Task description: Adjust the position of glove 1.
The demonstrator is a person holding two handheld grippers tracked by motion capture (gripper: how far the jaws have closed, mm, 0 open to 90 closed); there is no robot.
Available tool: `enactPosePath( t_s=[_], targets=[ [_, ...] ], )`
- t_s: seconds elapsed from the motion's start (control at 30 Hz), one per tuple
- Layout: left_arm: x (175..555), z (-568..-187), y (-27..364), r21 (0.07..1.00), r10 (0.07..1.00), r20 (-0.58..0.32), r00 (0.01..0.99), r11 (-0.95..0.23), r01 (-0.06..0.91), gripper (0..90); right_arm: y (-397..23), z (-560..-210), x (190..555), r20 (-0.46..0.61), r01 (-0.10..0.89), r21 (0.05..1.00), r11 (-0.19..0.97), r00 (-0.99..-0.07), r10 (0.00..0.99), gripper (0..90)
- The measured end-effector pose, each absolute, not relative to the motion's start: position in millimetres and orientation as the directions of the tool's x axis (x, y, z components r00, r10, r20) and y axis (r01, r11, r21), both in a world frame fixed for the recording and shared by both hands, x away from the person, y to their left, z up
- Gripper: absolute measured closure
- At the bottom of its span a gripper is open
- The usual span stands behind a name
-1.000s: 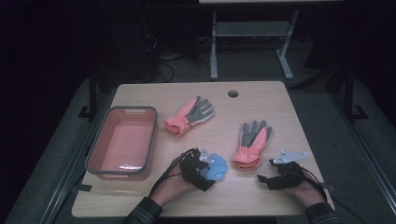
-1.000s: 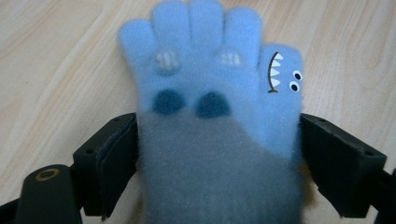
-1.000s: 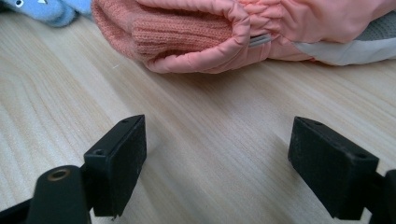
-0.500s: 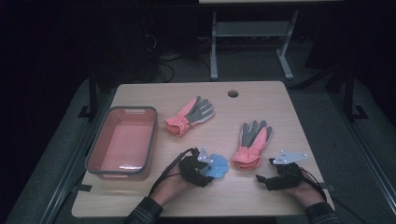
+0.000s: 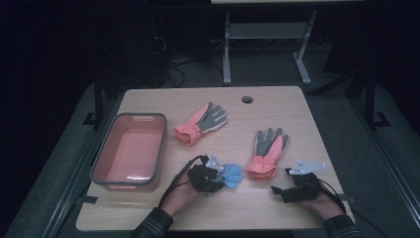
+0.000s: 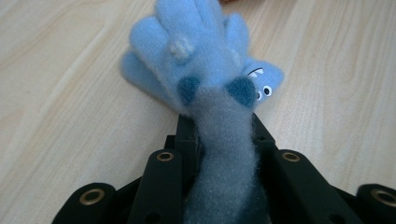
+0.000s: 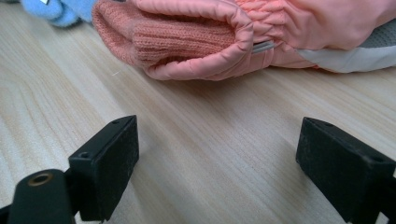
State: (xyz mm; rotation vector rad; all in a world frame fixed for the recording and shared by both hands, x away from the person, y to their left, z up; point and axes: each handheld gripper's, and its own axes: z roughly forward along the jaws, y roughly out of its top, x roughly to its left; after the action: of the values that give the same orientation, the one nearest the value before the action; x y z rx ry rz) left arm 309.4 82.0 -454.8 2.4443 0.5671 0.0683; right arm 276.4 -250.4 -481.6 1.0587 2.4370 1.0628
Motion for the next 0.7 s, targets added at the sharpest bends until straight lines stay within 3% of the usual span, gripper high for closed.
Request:
enactPosePath(
  t_s=[0.37, 0.7],
  targets=[
    [313, -446, 87, 0.607, 0.425, -0.178, 0.888, -0.662, 0.439, 73.7, -250, -482, 276, 0.038, 0.519, 0.721, 0.459, -0.691, 0.722, 12.5],
    [317, -429, 96, 0.631, 0.435, -0.200, 0.878, -0.628, 0.455, 73.6, -250, -482, 276, 0.039, 0.519, 0.718, 0.464, -0.695, 0.718, 11.2]
  ],
)
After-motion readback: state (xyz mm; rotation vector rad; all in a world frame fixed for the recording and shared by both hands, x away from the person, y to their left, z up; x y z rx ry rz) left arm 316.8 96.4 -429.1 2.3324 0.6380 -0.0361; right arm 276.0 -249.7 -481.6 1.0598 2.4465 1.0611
